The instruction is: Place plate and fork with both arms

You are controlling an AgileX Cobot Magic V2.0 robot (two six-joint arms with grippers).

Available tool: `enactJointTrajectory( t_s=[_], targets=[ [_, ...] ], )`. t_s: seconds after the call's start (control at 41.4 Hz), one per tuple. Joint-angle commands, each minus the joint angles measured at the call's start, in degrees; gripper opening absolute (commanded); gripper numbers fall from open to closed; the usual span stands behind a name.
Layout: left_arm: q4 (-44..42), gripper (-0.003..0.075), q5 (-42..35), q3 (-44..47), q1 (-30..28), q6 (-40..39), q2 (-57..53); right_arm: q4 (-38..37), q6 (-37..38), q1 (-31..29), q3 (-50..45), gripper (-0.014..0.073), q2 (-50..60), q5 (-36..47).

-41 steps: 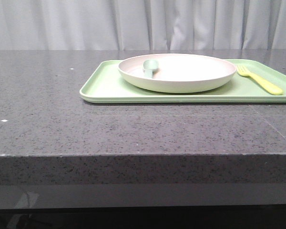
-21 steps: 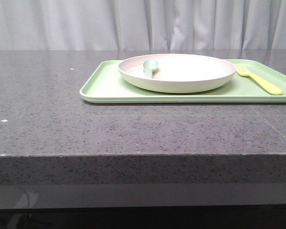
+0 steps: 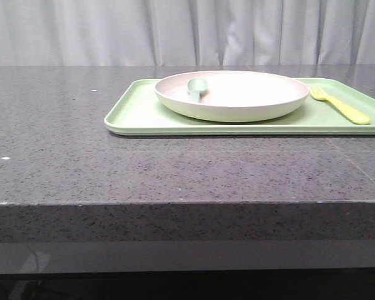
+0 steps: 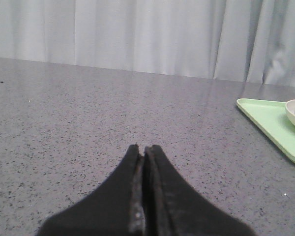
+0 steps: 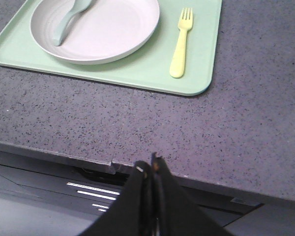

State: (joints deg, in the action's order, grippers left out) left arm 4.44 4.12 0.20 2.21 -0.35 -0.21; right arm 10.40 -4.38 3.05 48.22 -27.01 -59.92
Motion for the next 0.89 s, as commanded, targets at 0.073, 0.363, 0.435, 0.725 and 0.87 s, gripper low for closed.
enactJointTrajectory(
  t_s=[0.073, 0.363, 0.435, 0.725, 0.87],
  targets=[
    [0.4, -0.002, -5.0, 0.4, 0.0, 0.0, -1.5, 0.5, 0.1, 0.0, 1.3, -0.0118, -0.3, 3.4],
    [0.4, -0.002, -5.0, 0.4, 2.1, 0.9, -1.5, 0.5, 0.1, 0.0, 1.3, -0.0118, -0.3, 3.4],
    [0.4, -0.002, -5.0, 0.4, 2.1, 0.9, -1.5, 0.5, 0.1, 0.0, 1.3, -0.0118, -0.3, 3.4],
    [0.4, -0.002, -5.0, 0.4, 2.1, 0.9, -1.5, 0.5, 0.1, 0.0, 1.3, -0.0118, -0.3, 3.4],
    [0.4, -0.002, -5.0, 0.4, 2.1, 0.9, -1.5, 0.5, 0.1, 0.0, 1.3, -0.0118, -0.3, 3.4]
  ],
)
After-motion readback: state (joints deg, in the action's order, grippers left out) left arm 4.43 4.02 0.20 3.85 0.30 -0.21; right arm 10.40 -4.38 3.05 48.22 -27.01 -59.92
